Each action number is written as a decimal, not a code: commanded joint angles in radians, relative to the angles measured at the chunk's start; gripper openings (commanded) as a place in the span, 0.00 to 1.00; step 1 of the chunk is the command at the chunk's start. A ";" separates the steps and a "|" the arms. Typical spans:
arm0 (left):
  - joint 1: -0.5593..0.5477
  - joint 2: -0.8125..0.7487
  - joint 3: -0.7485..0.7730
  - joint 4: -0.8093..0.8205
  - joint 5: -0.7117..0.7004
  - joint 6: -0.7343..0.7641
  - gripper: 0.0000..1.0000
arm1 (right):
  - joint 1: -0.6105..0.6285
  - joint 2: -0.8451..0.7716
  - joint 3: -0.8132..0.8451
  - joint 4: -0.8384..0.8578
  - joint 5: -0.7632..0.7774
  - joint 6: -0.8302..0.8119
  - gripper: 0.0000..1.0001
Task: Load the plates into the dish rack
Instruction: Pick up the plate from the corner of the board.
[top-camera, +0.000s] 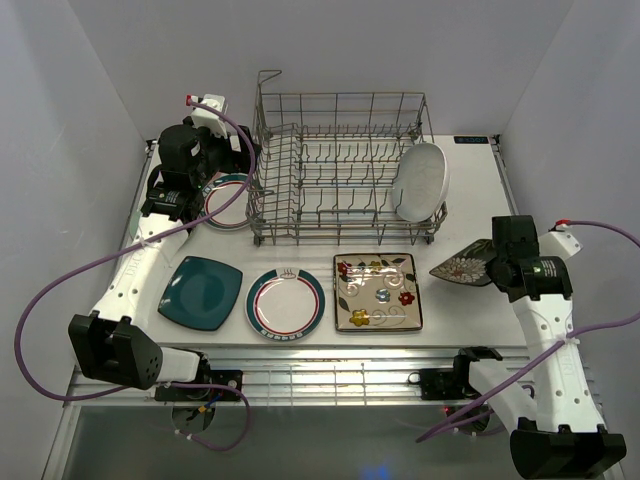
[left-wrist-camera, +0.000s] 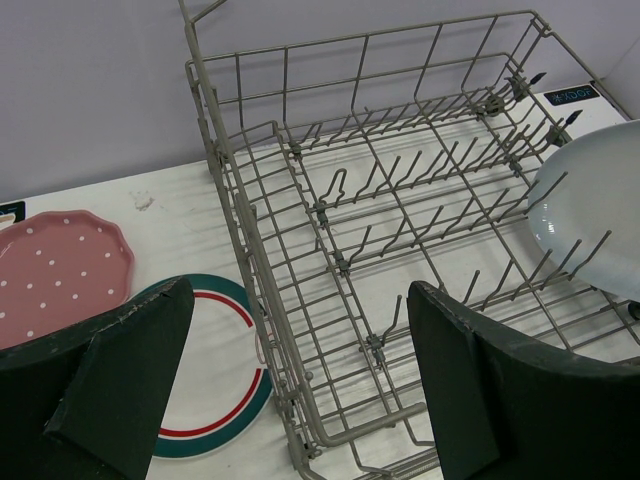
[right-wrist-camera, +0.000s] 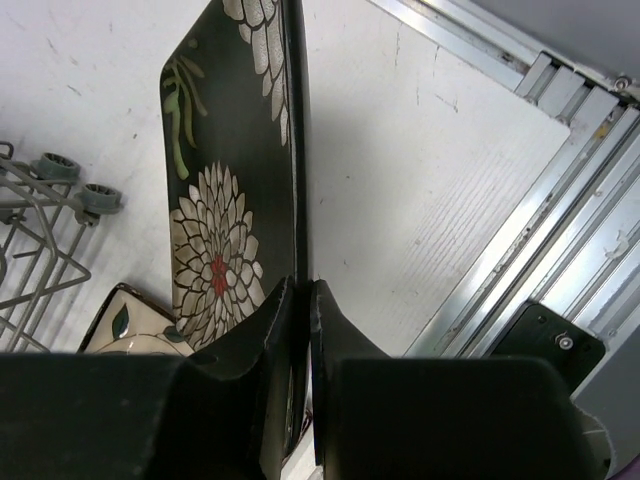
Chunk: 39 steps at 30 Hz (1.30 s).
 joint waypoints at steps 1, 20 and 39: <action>0.005 -0.027 0.000 0.004 0.013 0.004 0.98 | 0.002 -0.028 0.113 0.091 0.100 -0.045 0.08; 0.005 -0.032 0.003 0.001 0.012 0.007 0.98 | 0.002 -0.107 0.213 0.252 0.097 -0.360 0.08; 0.005 -0.029 0.003 0.003 0.016 0.010 0.98 | 0.002 -0.080 0.407 0.307 -0.043 -0.533 0.08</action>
